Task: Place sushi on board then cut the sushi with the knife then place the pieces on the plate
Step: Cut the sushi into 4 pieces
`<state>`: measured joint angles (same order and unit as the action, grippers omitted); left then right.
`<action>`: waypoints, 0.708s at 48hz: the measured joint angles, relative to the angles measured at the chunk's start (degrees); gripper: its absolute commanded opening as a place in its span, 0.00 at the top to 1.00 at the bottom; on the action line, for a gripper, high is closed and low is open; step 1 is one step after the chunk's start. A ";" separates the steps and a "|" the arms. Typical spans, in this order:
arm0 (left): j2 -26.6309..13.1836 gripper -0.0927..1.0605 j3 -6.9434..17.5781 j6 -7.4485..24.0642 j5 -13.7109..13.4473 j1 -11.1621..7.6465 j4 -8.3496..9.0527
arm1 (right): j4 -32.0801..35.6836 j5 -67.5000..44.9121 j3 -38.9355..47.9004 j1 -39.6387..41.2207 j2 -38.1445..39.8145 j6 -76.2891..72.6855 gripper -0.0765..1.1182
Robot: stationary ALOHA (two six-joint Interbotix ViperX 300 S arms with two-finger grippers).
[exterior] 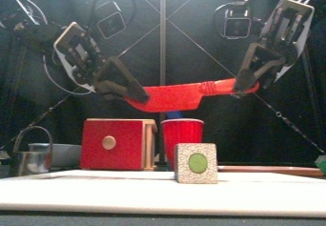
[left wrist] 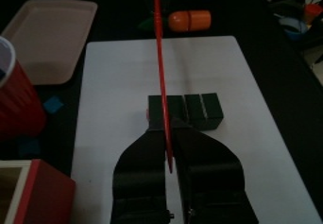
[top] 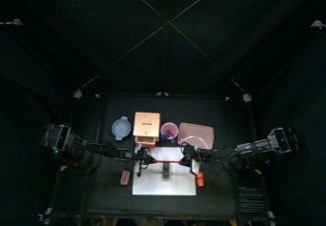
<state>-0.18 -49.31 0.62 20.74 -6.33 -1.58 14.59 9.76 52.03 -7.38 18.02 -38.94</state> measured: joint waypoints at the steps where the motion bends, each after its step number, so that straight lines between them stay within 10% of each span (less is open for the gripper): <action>1: -0.35 0.65 0.26 0.00 -0.09 0.00 0.44 | -0.09 0.35 0.09 -0.18 -0.18 0.00 0.67; 34: -7.29 0.65 6.33 0.00 -0.35 0.09 3.60 | -0.97 7.56 1.41 -2.46 -0.53 0.18 0.67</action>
<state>-7.47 -42.98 0.62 20.39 -6.24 2.02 13.62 17.31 53.44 -9.84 17.49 -38.76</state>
